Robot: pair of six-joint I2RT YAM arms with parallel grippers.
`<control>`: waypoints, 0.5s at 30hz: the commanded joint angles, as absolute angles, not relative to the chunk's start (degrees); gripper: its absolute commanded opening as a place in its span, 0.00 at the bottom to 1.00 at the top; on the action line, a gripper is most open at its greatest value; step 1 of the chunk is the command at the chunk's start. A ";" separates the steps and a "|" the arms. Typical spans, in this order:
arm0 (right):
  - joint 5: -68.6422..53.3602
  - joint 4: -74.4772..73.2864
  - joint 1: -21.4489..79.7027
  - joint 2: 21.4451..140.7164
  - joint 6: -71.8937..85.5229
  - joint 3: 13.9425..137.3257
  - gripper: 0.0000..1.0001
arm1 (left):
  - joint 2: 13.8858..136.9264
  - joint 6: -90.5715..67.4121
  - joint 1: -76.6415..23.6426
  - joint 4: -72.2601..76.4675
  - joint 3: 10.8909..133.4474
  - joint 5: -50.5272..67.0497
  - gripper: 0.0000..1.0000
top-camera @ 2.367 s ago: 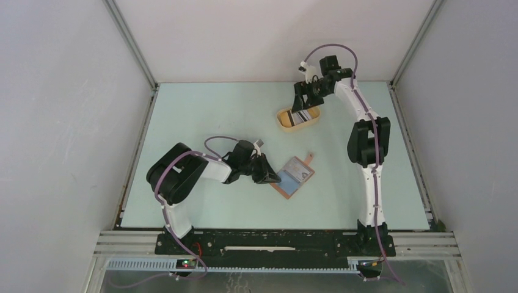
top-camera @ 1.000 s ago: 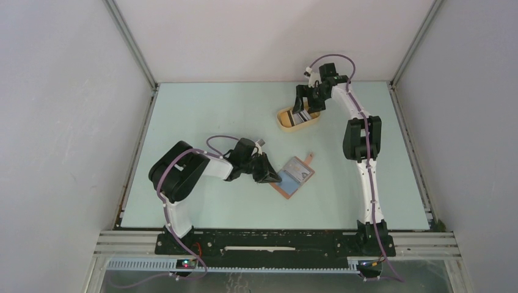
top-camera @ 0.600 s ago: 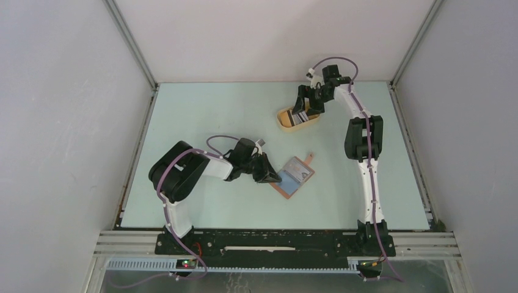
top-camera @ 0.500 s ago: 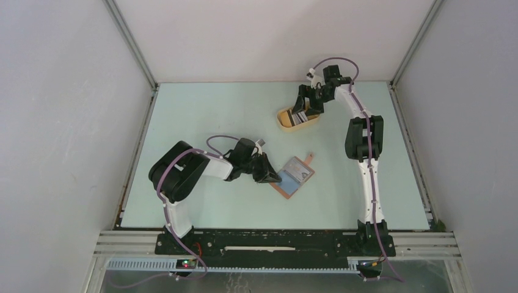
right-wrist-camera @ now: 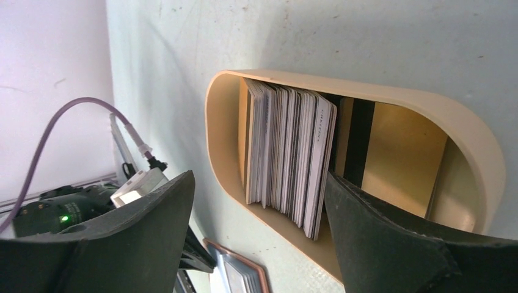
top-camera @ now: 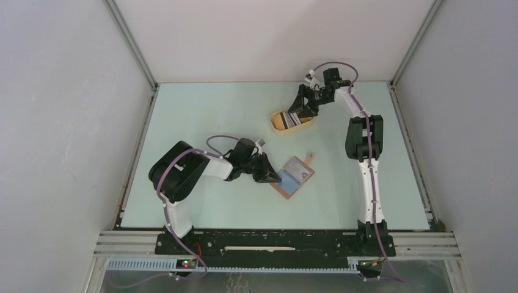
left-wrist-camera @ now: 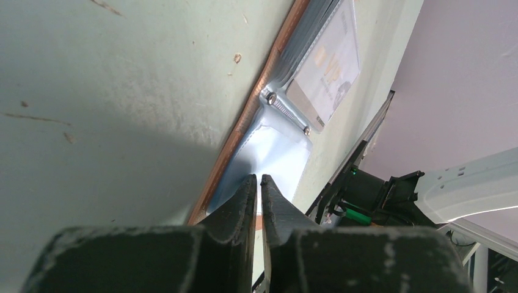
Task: Put the credit cards into the card holder
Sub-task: Pick up the credit card from the storage box.
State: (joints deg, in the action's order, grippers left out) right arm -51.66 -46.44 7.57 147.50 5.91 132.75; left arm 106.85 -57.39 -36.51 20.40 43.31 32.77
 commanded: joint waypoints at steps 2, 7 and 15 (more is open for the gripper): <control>-59.53 -43.20 8.13 147.01 10.23 131.75 0.84 | 108.41 -54.93 -36.48 16.50 44.15 31.28 0.12; -61.60 -42.41 8.41 147.24 11.24 131.36 0.79 | 108.68 -54.61 -36.47 15.92 44.77 31.49 0.12; -59.68 -44.92 9.65 147.72 8.69 131.65 0.68 | 109.07 -54.41 -36.47 15.62 45.17 31.65 0.11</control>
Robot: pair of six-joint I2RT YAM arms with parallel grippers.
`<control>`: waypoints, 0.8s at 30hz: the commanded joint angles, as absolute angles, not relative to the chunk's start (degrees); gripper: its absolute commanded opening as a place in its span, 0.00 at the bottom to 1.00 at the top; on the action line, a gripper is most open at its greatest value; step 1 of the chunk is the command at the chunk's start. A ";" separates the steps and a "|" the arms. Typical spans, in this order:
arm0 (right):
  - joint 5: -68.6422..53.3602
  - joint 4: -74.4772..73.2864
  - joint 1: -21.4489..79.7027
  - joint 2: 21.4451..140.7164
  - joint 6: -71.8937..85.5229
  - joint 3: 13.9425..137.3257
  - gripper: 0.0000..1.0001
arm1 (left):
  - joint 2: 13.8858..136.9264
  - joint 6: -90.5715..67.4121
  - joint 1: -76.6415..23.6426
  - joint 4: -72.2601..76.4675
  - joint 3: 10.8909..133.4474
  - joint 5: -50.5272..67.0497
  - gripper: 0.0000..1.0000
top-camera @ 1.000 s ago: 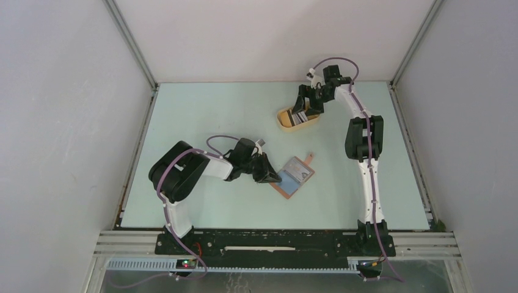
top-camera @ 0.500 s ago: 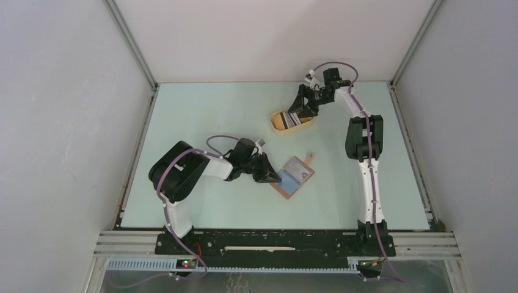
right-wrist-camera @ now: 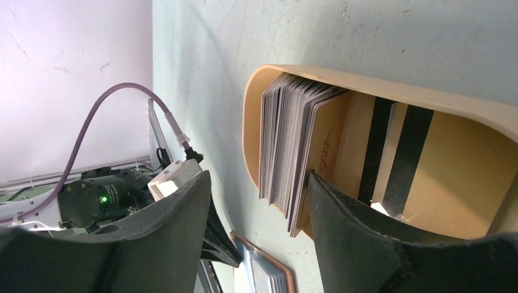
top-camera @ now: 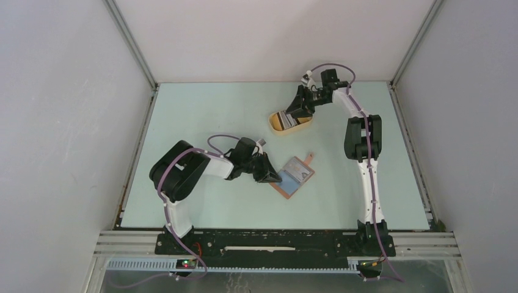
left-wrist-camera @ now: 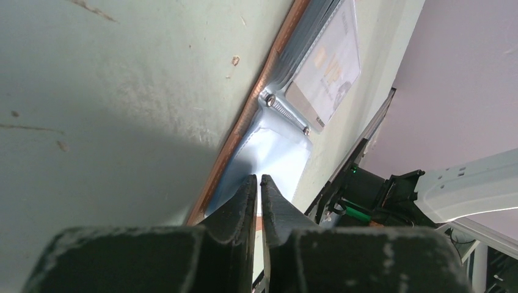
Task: Put the credit cards into the card holder
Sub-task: Pick up the credit card from the storage box.
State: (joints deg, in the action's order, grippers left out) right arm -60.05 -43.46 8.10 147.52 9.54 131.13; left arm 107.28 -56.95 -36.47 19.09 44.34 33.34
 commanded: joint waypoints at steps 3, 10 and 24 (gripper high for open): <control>-56.65 -46.44 10.38 147.96 7.13 132.55 0.71 | 109.19 -54.40 -36.47 15.64 45.18 31.67 0.11; -51.40 -48.45 12.07 148.62 5.70 133.92 0.77 | 109.22 -54.40 -36.47 15.64 45.13 31.64 0.11; -51.86 -49.04 12.29 148.01 5.62 134.27 0.76 | 109.05 -54.49 -36.52 15.82 44.57 31.46 0.11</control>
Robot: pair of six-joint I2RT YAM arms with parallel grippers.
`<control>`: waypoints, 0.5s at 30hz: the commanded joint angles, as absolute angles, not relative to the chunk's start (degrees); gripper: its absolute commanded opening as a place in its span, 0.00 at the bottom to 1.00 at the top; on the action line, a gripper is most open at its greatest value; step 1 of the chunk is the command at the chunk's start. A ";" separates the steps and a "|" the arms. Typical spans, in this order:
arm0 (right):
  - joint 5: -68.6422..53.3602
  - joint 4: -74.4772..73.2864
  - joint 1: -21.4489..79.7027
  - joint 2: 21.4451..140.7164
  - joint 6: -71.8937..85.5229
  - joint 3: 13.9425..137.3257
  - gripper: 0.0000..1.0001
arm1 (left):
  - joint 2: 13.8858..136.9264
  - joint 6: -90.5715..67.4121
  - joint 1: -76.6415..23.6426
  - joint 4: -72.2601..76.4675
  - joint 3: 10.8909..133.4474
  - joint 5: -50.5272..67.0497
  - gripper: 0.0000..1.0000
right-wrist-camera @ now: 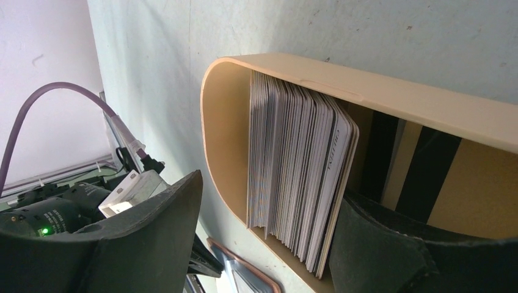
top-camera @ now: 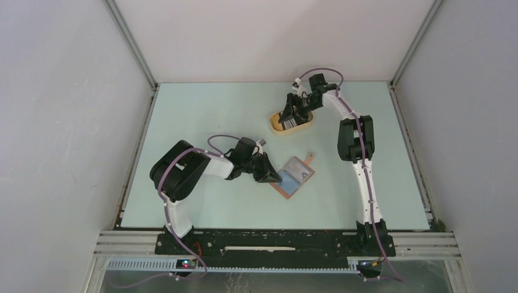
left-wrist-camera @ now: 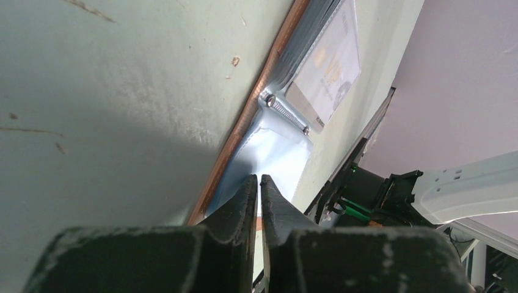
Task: Put the credit cards into the card holder
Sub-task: Pick up the credit card from the storage box.
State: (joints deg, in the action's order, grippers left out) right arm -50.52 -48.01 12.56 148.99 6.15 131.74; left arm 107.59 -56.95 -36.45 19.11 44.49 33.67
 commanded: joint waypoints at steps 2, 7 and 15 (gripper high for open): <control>-52.59 -48.95 11.78 147.48 5.70 134.21 0.76 | 109.07 -54.49 -36.55 15.82 44.62 31.39 0.11; -55.02 -48.54 10.67 146.29 6.29 133.65 0.73 | 109.09 -54.49 -36.50 15.82 44.74 31.52 0.11; -54.74 -48.50 9.83 144.70 6.16 133.59 0.73 | 109.17 -54.49 -36.56 15.81 44.91 31.56 0.11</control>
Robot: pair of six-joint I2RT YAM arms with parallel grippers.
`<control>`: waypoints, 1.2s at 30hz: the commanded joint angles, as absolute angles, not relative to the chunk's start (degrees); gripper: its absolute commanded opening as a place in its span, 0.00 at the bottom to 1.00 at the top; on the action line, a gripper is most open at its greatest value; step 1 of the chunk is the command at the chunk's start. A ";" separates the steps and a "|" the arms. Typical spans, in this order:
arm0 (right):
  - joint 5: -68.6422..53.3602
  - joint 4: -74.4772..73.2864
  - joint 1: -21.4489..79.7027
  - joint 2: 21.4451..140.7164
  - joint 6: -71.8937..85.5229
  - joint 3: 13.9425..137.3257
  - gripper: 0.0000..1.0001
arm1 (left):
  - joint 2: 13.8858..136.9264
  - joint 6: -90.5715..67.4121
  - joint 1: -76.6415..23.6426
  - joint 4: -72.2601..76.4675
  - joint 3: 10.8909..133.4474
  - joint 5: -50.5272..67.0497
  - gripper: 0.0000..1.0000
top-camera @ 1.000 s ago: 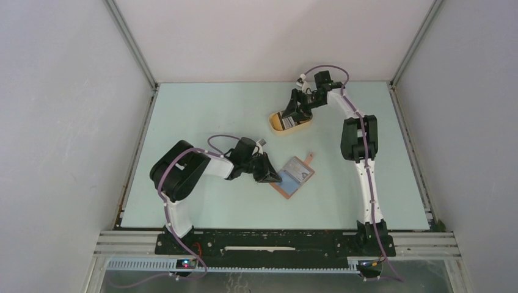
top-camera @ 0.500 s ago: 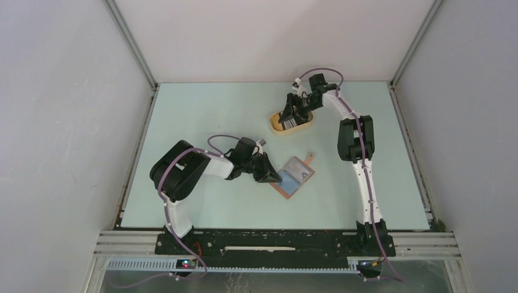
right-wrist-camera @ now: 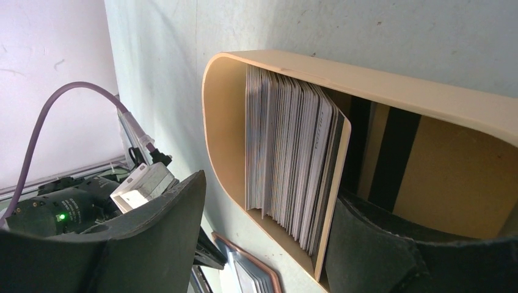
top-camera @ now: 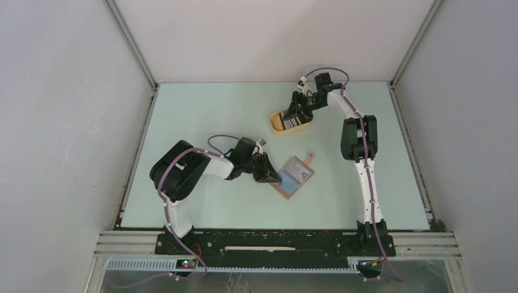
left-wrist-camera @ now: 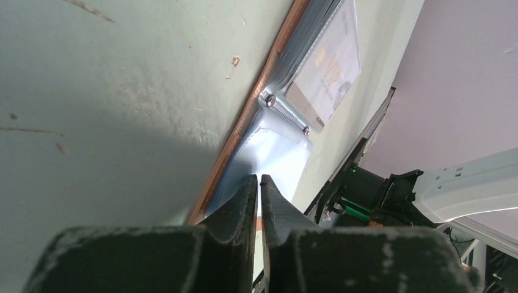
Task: Put the credit cards into the card holder
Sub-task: Pick up the credit card from the storage box.
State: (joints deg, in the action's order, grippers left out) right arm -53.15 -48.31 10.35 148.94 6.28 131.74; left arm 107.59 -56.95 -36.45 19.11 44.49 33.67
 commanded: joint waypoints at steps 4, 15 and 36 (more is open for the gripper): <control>-54.32 -48.86 9.20 144.66 5.87 133.59 0.73 | 109.10 -54.49 -36.56 15.75 44.82 31.55 0.11; -53.44 -48.93 7.32 144.68 5.63 133.59 0.69 | 109.10 -54.49 -36.56 15.82 44.82 31.55 0.11; -48.30 -50.17 6.18 144.70 3.58 134.21 0.63 | 109.68 -54.49 -36.56 15.73 45.24 32.08 0.10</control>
